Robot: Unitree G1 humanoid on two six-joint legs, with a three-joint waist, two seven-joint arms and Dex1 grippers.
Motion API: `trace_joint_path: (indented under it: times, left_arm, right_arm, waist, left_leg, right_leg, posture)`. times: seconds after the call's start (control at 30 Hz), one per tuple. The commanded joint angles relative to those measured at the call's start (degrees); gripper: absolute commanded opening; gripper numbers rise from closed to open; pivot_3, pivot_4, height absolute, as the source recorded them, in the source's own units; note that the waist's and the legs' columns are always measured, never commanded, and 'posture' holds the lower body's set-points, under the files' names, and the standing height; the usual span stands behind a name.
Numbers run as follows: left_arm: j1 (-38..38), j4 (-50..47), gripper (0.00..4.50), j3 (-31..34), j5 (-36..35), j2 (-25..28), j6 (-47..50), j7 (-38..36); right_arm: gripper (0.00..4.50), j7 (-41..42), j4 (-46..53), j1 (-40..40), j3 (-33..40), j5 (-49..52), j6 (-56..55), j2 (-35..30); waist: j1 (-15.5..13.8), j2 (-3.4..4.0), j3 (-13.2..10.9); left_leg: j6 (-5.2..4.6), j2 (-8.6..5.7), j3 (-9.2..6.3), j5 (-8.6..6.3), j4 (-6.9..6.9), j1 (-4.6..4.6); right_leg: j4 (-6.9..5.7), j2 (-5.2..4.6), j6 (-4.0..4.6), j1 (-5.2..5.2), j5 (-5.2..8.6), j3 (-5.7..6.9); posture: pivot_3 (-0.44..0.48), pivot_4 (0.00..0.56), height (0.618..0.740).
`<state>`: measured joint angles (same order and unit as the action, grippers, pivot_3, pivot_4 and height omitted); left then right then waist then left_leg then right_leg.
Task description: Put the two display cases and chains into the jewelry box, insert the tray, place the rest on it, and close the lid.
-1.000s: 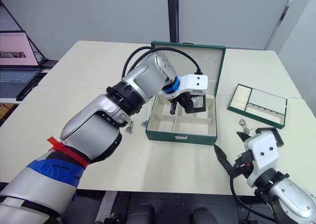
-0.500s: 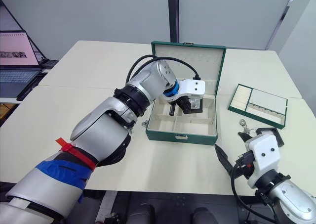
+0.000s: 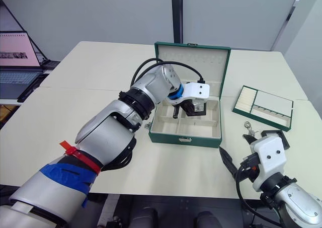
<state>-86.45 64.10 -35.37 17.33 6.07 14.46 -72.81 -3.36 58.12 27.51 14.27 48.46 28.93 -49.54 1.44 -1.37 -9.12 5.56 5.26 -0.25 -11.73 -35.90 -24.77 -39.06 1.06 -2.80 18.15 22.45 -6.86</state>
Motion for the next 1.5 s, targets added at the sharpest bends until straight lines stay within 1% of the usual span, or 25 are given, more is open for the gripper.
trace_joint_path:
  times: [0.03, 0.07, 0.1, 0.2, 0.3, 0.4, 0.47, 0.57, 0.67, 0.73, 0.77, 0.8, 0.87, 0.9, 0.93, 0.97, 1.0, 1.1, 1.17, 1.23, 1.27, 1.33, 1.37, 1.4, 1.5]
  left_arm:
    - [-1.64, 0.07, 0.04, 1.67, 0.84, -0.47, -0.31, -0.31]
    - [-1.63, 0.12, 0.04, 1.68, 0.97, -0.46, -0.23, -0.73]
    - [-1.58, 0.09, 0.3, 1.68, 1.11, -0.42, -0.33, -1.12]
    - [-1.43, 0.09, 1.15, 2.04, 1.6, -0.42, -0.55, -1.48]
    - [-1.35, 0.07, 2.16, 2.61, 1.88, -0.5, -0.43, -0.56]
    - [-1.51, -0.02, 3.02, 3.38, 1.83, -0.41, 0.11, -0.19]
    - [-1.75, -0.6, 3.02, 4.03, 1.35, 0.06, 0.81, -1.39]
    - [-1.18, -5.19, 3.02, 6.12, -1.23, 2.61, 2.35, -7.01]
    - [1.34, -14.81, 3.02, 7.64, -3.84, 6.08, 9.0, -13.45]
    - [4.65, -23.93, 3.02, 9.1, -6.53, 9.19, 15.03, -16.9]
    - [6.33, -28.81, 3.02, 9.07, -9.35, 11.35, 18.67, -18.4]
    - [8.71, -35.12, 3.19, 7.99, -14.36, 15.59, 21.3, -19.27]
    - [11.92, -43.46, 3.52, 6.68, -20.02, 21.16, 25.31, -19.69]
    - [14.55, -48.71, 3.81, 6.62, -23.72, 25.17, 26.86, -19.69]
    - [16.59, -52.65, 4.23, 7.04, -26.56, 28.04, 28.56, -19.69]
    - [18.79, -56.6, 4.42, 7.84, -29.67, 31.05, 31.03, -19.69]
    - [20.22, -59.31, 4.49, 8.43, -31.76, 33.07, 32.9, -19.69]
    - [28.44, -66.64, 4.49, 15.56, -35.5, 37.74, 36.93, -17.3]
    - [35.73, -71.48, 4.49, 23.61, -40.19, 38.36, 36.67, -13.91]
    - [45.66, -77.66, 4.49, 31.34, -42.99, 40.19, 36.73, -10.43]
    - [49.68, -79.87, 4.49, 34.21, -44.14, 40.51, 36.22, -9.06]
    - [58.01, -83.05, 4.49, 41.42, -46.13, 38.51, 35.38, -3.58]
    - [61.08, -83.95, 4.49, 43.55, -46.18, 37.91, 34.54, -1.09]
    - [63.73, -83.97, 4.49, 45.39, -47.65, 37.97, 37.38, 0.54]
    - [70.78, -83.6, 4.49, 48.74, -47.96, 39.49, 34.07, 1.28]
  right_arm:
    - [4.5, -0.49, 1.88, 0.04, 0.22, 0.39, -2.07, -0.93]
    - [4.5, -0.55, 1.88, 0.07, 0.25, 0.47, -2.13, -1.06]
    - [4.5, -0.62, 1.88, 0.1, 0.28, 0.57, -2.19, -1.17]
    - [4.5, -0.76, 1.88, 0.11, 0.24, 0.69, -2.28, -1.41]
    - [4.5, -0.8, 1.88, 0.02, 0.1, 0.7, -2.21, -1.44]
    - [4.5, -0.77, 1.88, -0.52, -0.68, 0.6, -1.96, -1.42]
    - [4.5, -0.77, 1.88, -0.79, -0.96, 0.63, -1.86, -1.44]
    - [4.5, -0.65, 1.88, -1.46, -1.02, 1.0, -1.31, -1.24]
    - [4.5, -0.33, 1.88, -2.87, -1.86, 1.03, 0.07, -0.49]
    - [4.5, -0.25, 1.88, -4.21, -2.6, 1.03, 1.08, 0.04]
    - [4.5, -0.14, 1.88, -4.86, -2.84, 1.06, 1.61, 0.33]
    - [4.5, 0.15, 1.88, -5.42, -2.87, 1.07, 2.26, 0.7]
    - [4.5, 0.72, 1.87, -6.04, -2.75, 0.95, 3.23, 1.33]
    - [4.5, 1.22, 1.82, -6.27, -2.79, 0.89, 3.69, 1.64]
    - [4.5, 1.67, 1.8, -6.41, -2.83, 0.84, 4.07, 1.9]
    - [4.5, 2.17, 1.8, -6.43, -2.88, 0.74, 4.39, 2.14]
    - [4.5, 2.55, 1.83, -6.47, -2.87, 0.66, 4.7, 2.37]
    - [4.5, 3.72, 1.85, -6.33, -2.93, 0.29, 5.58, 3.28]
    - [4.5, 4.51, 1.75, -6.24, -3.14, -0.17, 6.02, 3.88]
    - [4.5, 5.51, 1.61, -6.06, -3.62, -0.76, 6.39, 4.4]
    - [4.5, 5.91, 1.6, -5.89, -3.77, -1.13, 6.53, 4.68]
    - [4.5, 6.91, 1.54, -5.42, -4.05, -1.66, 6.96, 5.01]
    - [4.5, 7.38, 1.54, -5.19, -4.01, -1.76, 7.21, 5.1]
    - [4.5, 8.04, 1.46, -4.85, -3.97, -1.97, 7.31, 5.21]
    - [4.5, 10.41, 0.95, -3.53, -4.2, -2.95, 7.92, 5.08]
  waist:
    - [0.01, 0.0, 0.0]
    - [0.01, 0.0, 0.0]
    - [0.01, 0.01, 0.0]
    - [0.01, 0.0, 0.0]
    - [0.01, 0.0, 0.0]
    - [0.01, 0.01, 0.01]
    - [0.01, 0.01, 0.01]
    - [0.12, 0.02, 0.01]
    - [0.21, 0.08, 0.04]
    - [0.29, 0.21, 0.12]
    - [0.27, 0.25, 0.15]
    - [0.4, 0.32, 0.18]
    - [0.56, 0.37, 0.18]
    - [0.57, 0.38, 0.18]
    - [0.45, 0.39, 0.19]
    - [0.29, 0.39, 0.18]
    - [0.23, 0.39, 0.2]
    - [0.0, 0.39, 0.2]
    - [-0.04, 0.38, 0.2]
    - [0.03, 0.37, 0.21]
    - [0.19, 0.38, 0.21]
    - [0.21, 0.39, 0.21]
    - [0.19, 0.39, 0.23]
    - [0.13, 0.37, 0.23]
    - [0.1, 0.34, 0.25]
  left_leg:
    - [0.0, 0.0, 0.0, 0.0, 0.0, 0.0]
    - [0.0, 0.0, 0.0, 0.0, 0.0, 0.0]
    - [0.0, 0.0, 0.0, 0.0, 0.0, 0.0]
    - [0.0, 0.0, 0.0, 0.0, 0.0, 0.0]
    - [0.0, -0.01, 0.0, 0.0, 0.0, 0.0]
    - [-0.01, 0.0, -0.01, 0.01, 0.0, 0.0]
    - [0.0, -0.01, -0.01, 0.01, 0.0, 0.0]
    - [0.0, -0.01, -0.01, 0.01, 0.0, 0.0]
    - [0.04, 0.02, -0.01, 0.04, 0.01, 0.01]
    - [0.14, 0.04, 0.0, 0.1, 0.01, 0.01]
    - [0.16, 0.05, 0.01, 0.11, 0.0, 0.02]
    - [0.16, 0.07, 0.01, 0.11, 0.0, 0.03]
    - [0.18, 0.16, 0.01, 0.12, 0.0, 0.06]
    - [0.18, 0.21, 0.0, 0.12, -0.01, 0.08]
    - [0.18, 0.23, -0.04, 0.13, -0.02, 0.08]
    - [0.18, 0.23, -0.07, 0.13, -0.04, 0.09]
    - [0.19, 0.23, -0.1, 0.13, -0.08, 0.08]
    - [0.19, 0.22, -0.19, 0.13, -0.17, 0.08]
    - [0.19, 0.21, -0.33, 0.13, -0.21, 0.09]
    - [0.19, 0.22, -0.4, 0.13, -0.21, 0.1]
    - [0.18, 0.22, -0.45, 0.13, -0.21, 0.1]
    - [0.19, 0.23, -0.55, 0.13, -0.19, 0.11]
    - [0.19, 0.23, -0.55, 0.13, -0.19, 0.11]
    - [0.18, 0.22, -0.56, 0.13, -0.19, 0.14]
    - [0.0, 0.21, -0.64, 0.02, -0.19, 0.15]
  right_leg:
    - [0.0, 0.0, 0.0, 0.0, 0.0, 0.0]
    - [0.0, 0.0, 0.0, 0.0, 0.0, 0.0]
    - [0.0, 0.0, 0.0, 0.0, 0.0, 0.0]
    - [0.0, 0.0, 0.0, 0.0, 0.0, 0.01]
    - [0.0, 0.0, 0.0, -0.01, 0.0, 0.0]
    - [-0.01, 0.0, 0.0, -0.01, 0.0, 0.01]
    - [0.0, 0.0, 0.0, -0.01, 0.0, 0.01]
    - [-0.02, 0.0, 0.0, -0.01, 0.0, 0.0]
    - [-0.03, 0.01, 0.0, -0.01, 0.0, 0.01]
    - [-0.02, 0.01, 0.0, -0.02, 0.0, 0.02]
    - [-0.02, 0.01, 0.0, -0.04, 0.0, 0.01]
    - [-0.02, 0.01, 0.0, -0.05, 0.0, 0.02]
    - [-0.07, 0.06, 0.0, -0.04, 0.0, 0.02]
    - [-0.11, 0.12, 0.0, -0.04, 0.0, 0.02]
    - [-0.15, 0.13, 0.0, -0.03, 0.0, 0.04]
    - [-0.16, 0.13, 0.0, -0.05, 0.0, 0.08]
    - [-0.17, 0.12, 0.0, -0.06, 0.0, 0.12]
    - [-0.16, 0.1, 0.0, -0.15, 0.0, 0.2]
    - [-0.13, 0.09, 0.0, -0.26, 0.0, 0.33]
    - [-0.07, 0.08, 0.0, -0.31, 0.0, 0.37]
    - [-0.08, 0.09, 0.0, -0.33, 0.0, 0.42]
    - [-0.1, 0.11, 0.01, -0.34, 0.0, 0.47]
    - [-0.09, 0.1, 0.01, -0.33, 0.0, 0.48]
    - [-0.09, 0.09, 0.01, -0.4, 0.0, 0.49]
    - [-0.09, 0.09, 0.01, -0.43, 0.0, 0.58]
  posture:
    - [0.0, 0.15, 0.74]
    - [0.0, 0.15, 0.74]
    - [0.0, 0.15, 0.74]
    - [0.0, 0.15, 0.74]
    - [0.0, 0.15, 0.74]
    - [0.0, 0.15, 0.74]
    - [0.0, 0.15, 0.74]
    - [0.0, 0.15, 0.74]
    - [0.0, 0.15, 0.74]
    - [0.0, 0.15, 0.74]
    - [0.0, 0.15, 0.74]
    - [0.0, 0.15, 0.74]
    - [0.0, 0.15, 0.74]
    - [0.0, 0.15, 0.74]
    - [0.0, 0.15, 0.74]
    - [0.0, 0.15, 0.74]
    - [0.0, 0.15, 0.74]
    - [0.0, 0.15, 0.74]
    - [0.0, 0.15, 0.74]
    - [0.0, 0.15, 0.74]
    - [0.0, 0.15, 0.74]
    - [0.0, 0.15, 0.74]
    - [0.0, 0.15, 0.74]
    - [0.0, 0.15, 0.74]
    - [0.0, 0.15, 0.74]
